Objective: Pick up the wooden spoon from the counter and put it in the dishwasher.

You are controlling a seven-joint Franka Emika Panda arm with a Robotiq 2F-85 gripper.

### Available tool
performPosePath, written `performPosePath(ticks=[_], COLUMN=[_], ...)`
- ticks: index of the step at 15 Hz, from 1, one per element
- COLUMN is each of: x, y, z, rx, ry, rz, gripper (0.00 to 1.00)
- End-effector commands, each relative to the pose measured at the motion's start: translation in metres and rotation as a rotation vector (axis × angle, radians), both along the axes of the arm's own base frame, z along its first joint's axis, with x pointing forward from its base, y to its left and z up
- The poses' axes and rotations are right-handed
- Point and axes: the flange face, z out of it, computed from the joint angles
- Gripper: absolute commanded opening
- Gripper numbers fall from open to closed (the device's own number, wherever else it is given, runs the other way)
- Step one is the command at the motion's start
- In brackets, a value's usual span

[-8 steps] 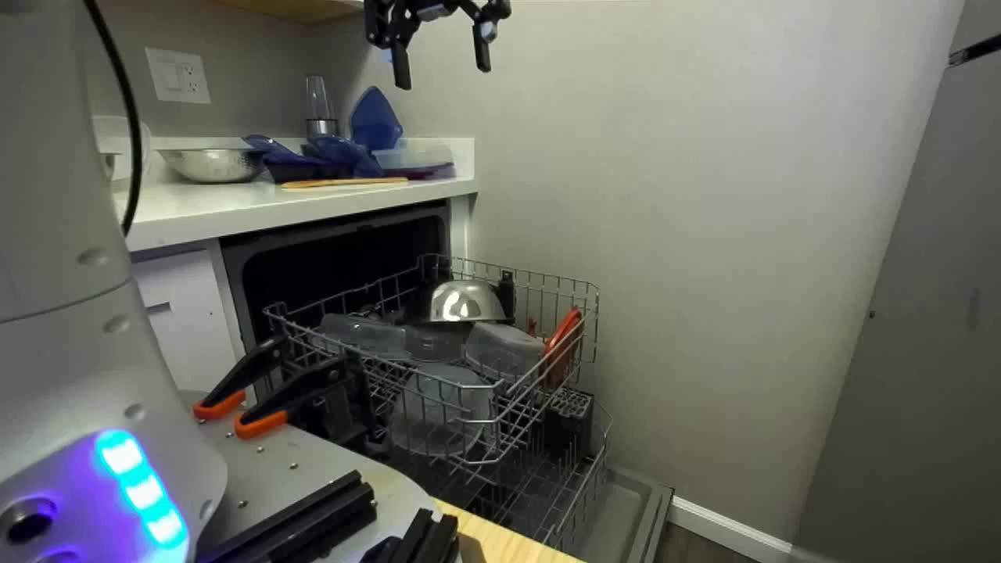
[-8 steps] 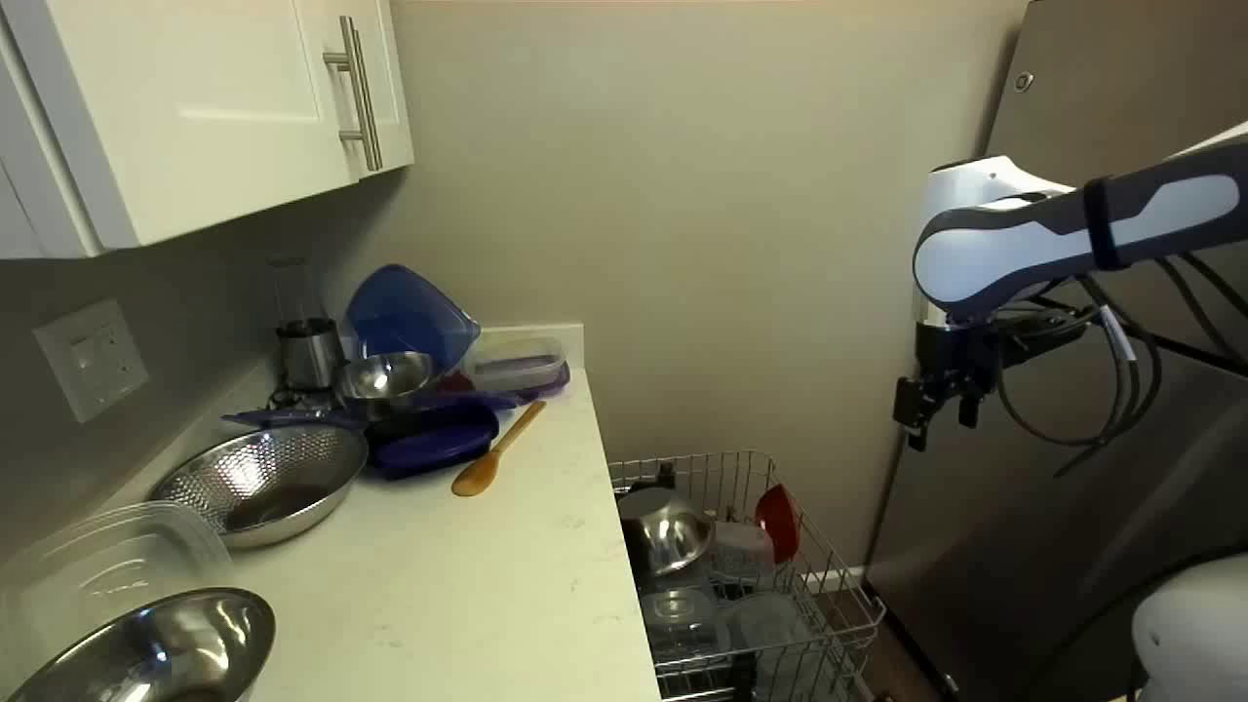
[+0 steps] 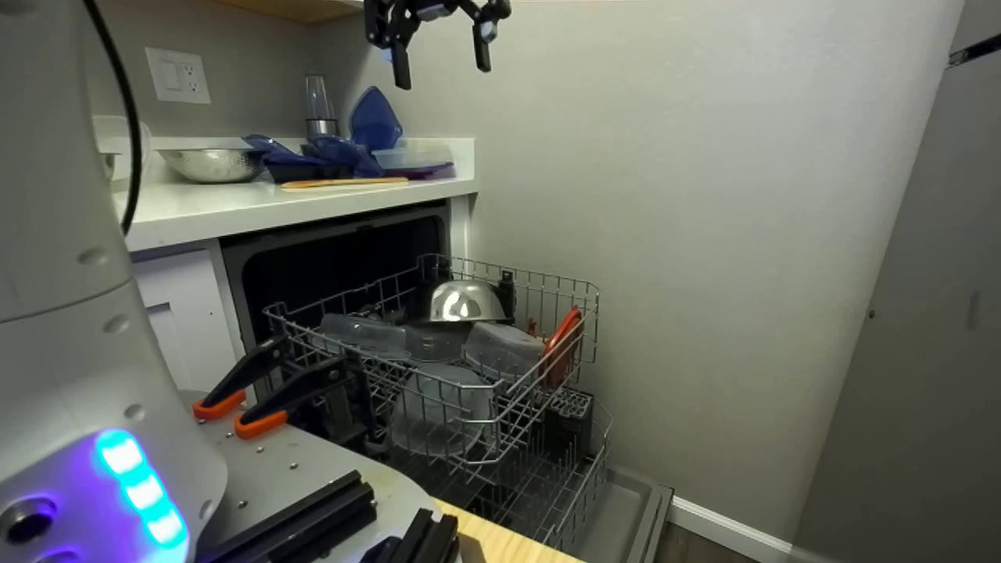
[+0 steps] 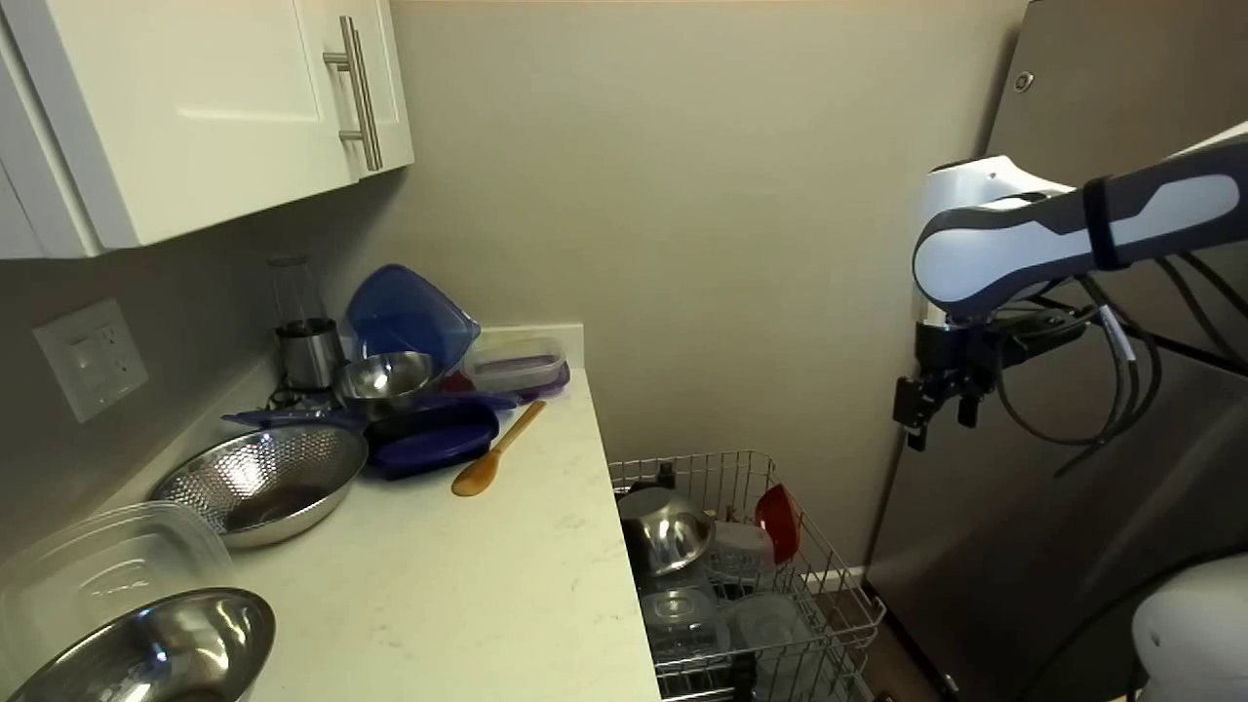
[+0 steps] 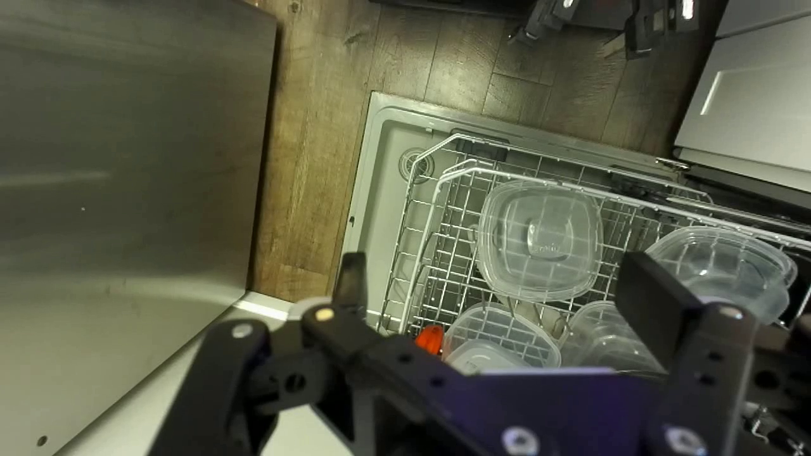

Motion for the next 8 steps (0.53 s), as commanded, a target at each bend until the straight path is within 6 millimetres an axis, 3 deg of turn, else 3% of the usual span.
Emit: performPosePath(ticks=[1, 8], x=[0.022, 0.088], y=[0.028, 0.166], z=[0.003, 0.011], rx=[-0.012, 0.028], ry=[-0.015, -0.131], rz=[0.057, 0.334], gripper=[1.0, 1.0])
